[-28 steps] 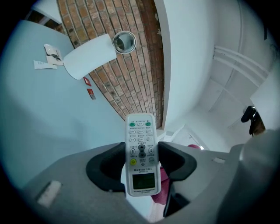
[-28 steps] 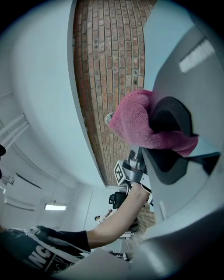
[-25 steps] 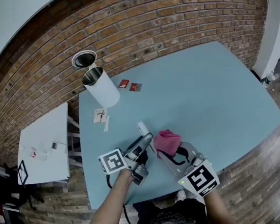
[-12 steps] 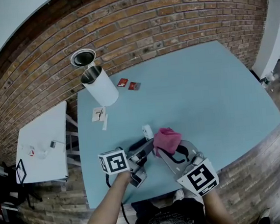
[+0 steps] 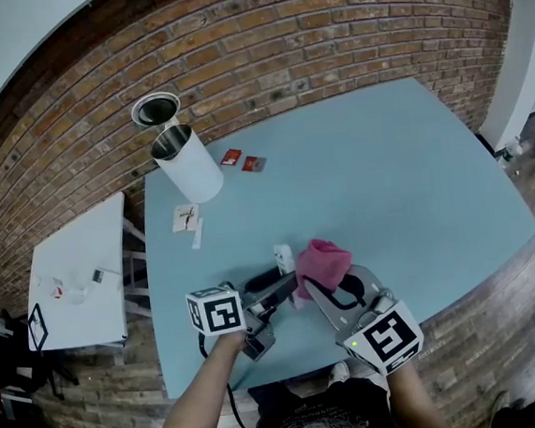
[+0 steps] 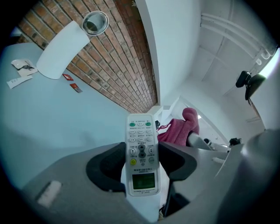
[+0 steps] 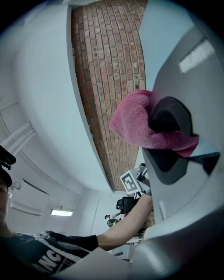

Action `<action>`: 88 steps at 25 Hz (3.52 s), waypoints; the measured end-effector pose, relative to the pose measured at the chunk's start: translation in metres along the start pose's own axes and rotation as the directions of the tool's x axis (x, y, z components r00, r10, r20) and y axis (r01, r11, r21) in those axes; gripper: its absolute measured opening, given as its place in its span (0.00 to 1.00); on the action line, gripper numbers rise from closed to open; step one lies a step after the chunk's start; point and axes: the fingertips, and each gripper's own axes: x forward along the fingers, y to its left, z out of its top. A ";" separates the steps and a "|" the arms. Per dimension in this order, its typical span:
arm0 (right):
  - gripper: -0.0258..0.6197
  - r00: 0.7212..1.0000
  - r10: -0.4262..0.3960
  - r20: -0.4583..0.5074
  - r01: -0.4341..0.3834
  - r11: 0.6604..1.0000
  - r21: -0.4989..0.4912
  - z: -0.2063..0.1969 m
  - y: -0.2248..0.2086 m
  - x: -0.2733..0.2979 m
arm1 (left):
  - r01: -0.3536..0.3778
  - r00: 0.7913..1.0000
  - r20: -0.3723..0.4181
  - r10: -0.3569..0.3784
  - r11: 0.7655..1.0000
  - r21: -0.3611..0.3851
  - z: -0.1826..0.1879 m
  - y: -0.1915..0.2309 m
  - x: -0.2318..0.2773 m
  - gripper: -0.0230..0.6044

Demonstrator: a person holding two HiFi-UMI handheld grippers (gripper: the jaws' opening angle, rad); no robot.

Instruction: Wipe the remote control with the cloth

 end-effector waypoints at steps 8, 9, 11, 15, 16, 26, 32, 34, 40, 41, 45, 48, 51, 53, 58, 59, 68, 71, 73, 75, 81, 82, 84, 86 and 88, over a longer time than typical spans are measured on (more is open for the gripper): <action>0.14 0.997 -0.011 0.072 0.010 1.000 0.012 0.011 -0.009 -0.001 | 0.030 0.995 -0.096 -0.023 0.997 0.066 -0.019 -0.010 0.004 0.42; 0.14 0.997 -0.012 0.070 0.012 1.000 0.011 0.011 -0.009 -0.002 | 0.032 0.994 -0.103 -0.025 0.997 0.070 -0.020 -0.011 0.004 0.42; 0.14 0.998 -0.018 0.067 0.017 1.000 0.012 0.011 -0.012 -0.002 | 0.037 0.992 -0.120 -0.027 0.996 0.082 -0.023 -0.012 0.006 0.42; 0.14 0.998 -0.025 0.066 0.024 1.000 0.014 0.008 -0.015 0.001 | 0.047 0.987 -0.155 -0.030 0.994 0.103 -0.031 -0.011 0.006 0.42; 0.14 0.998 -0.023 0.066 0.022 1.000 0.014 0.008 -0.016 0.002 | 0.047 0.987 -0.161 -0.029 0.993 0.111 -0.032 -0.011 0.005 0.42; 0.14 0.996 -0.035 0.088 0.032 0.999 0.035 0.020 -0.030 -0.007 | 0.117 0.970 -0.238 -0.055 0.960 0.256 -0.047 -0.036 0.009 0.42; 0.14 0.994 -0.040 0.099 0.035 0.998 0.043 0.022 -0.035 -0.009 | 0.148 0.958 -0.283 -0.050 0.929 0.338 -0.051 -0.046 0.003 0.42; 0.14 0.994 -0.040 0.105 0.034 0.998 0.058 0.022 -0.038 -0.010 | 0.160 0.952 -0.302 -0.047 0.919 0.361 -0.054 -0.049 0.002 0.42; 0.14 0.992 -0.028 0.126 0.014 0.993 0.115 0.022 -0.041 -0.013 | 0.195 0.937 -0.346 -0.044 0.889 0.415 -0.063 -0.058 0.000 0.42; 0.14 0.992 -0.026 0.127 0.010 0.993 0.121 0.022 -0.041 -0.013 | 0.201 0.935 -0.352 -0.044 0.884 0.422 -0.064 -0.059 0.000 0.42; 0.14 0.992 -0.019 0.127 0.000 0.990 0.143 0.019 -0.042 -0.013 | 0.225 0.927 -0.372 -0.053 0.871 0.438 -0.066 -0.066 0.001 0.42; 0.14 0.993 -0.012 0.121 -0.006 0.989 0.150 0.018 -0.044 -0.012 | 0.251 0.918 -0.392 -0.068 0.863 0.439 -0.067 -0.072 0.000 0.42; 0.14 0.991 -0.003 0.132 -0.023 0.980 0.196 0.017 -0.048 -0.013 | 0.277 0.907 -0.412 -0.083 0.855 0.439 -0.069 -0.078 -0.002 0.42; 0.14 0.990 0.015 0.138 -0.048 0.969 0.241 0.015 -0.051 -0.013 | 0.291 0.904 -0.417 -0.094 0.850 0.438 -0.070 -0.081 -0.004 0.42; 0.14 0.982 0.087 0.166 -0.142 0.924 0.355 0.010 -0.049 -0.011 | 0.321 0.897 -0.422 -0.129 0.846 0.424 -0.068 -0.089 -0.005 0.42; 0.14 0.980 0.099 0.172 -0.158 0.912 0.378 0.008 -0.049 -0.011 | 0.328 0.896 -0.423 -0.137 0.846 0.420 -0.067 -0.091 -0.004 0.42; 0.14 0.961 0.165 0.224 -0.260 0.817 0.514 -0.002 -0.047 -0.008 | 0.359 0.886 -0.431 -0.171 0.841 0.405 -0.066 -0.098 -0.004 0.42; 0.14 0.957 0.183 0.225 -0.277 0.804 0.526 -0.005 -0.044 -0.008 | 0.364 0.886 -0.428 -0.177 0.838 0.406 -0.064 -0.101 -0.003 0.42; 0.14 0.956 0.193 0.220 -0.284 0.800 0.529 -0.008 -0.041 -0.007 | 0.366 0.888 -0.421 -0.184 0.838 0.405 -0.063 -0.102 -0.002 0.42; 0.14 0.955 0.200 0.220 -0.290 0.793 0.536 -0.010 -0.038 -0.006 | 0.368 0.890 -0.414 -0.193 0.839 0.400 -0.062 -0.103 -0.003 0.42; 0.14 0.952 0.206 0.227 -0.300 0.778 0.552 -0.010 -0.036 -0.005 | 0.368 0.894 -0.397 -0.206 0.844 0.390 -0.059 -0.107 -0.002 0.42; 0.14 0.952 0.204 0.229 -0.300 0.777 0.553 -0.010 -0.036 -0.005 | 0.365 0.896 -0.395 -0.205 0.845 0.390 -0.058 -0.107 -0.003 0.42; 0.14 0.958 0.185 0.220 -0.278 0.788 0.549 -0.011 -0.037 -0.005 | 0.348 0.898 -0.403 -0.177 0.846 0.404 -0.060 -0.102 -0.004 0.42; 0.14 0.974 0.145 0.173 -0.215 0.827 0.519 -0.019 -0.042 -0.005 | 0.311 0.890 -0.446 -0.090 0.836 0.452 -0.068 -0.088 -0.005 0.42; 0.14 0.990 0.105 0.096 -0.138 0.871 0.471 -0.034 -0.048 -0.005 | 0.281 0.861 -0.509 0.021 0.813 0.509 -0.082 -0.068 -0.006 0.42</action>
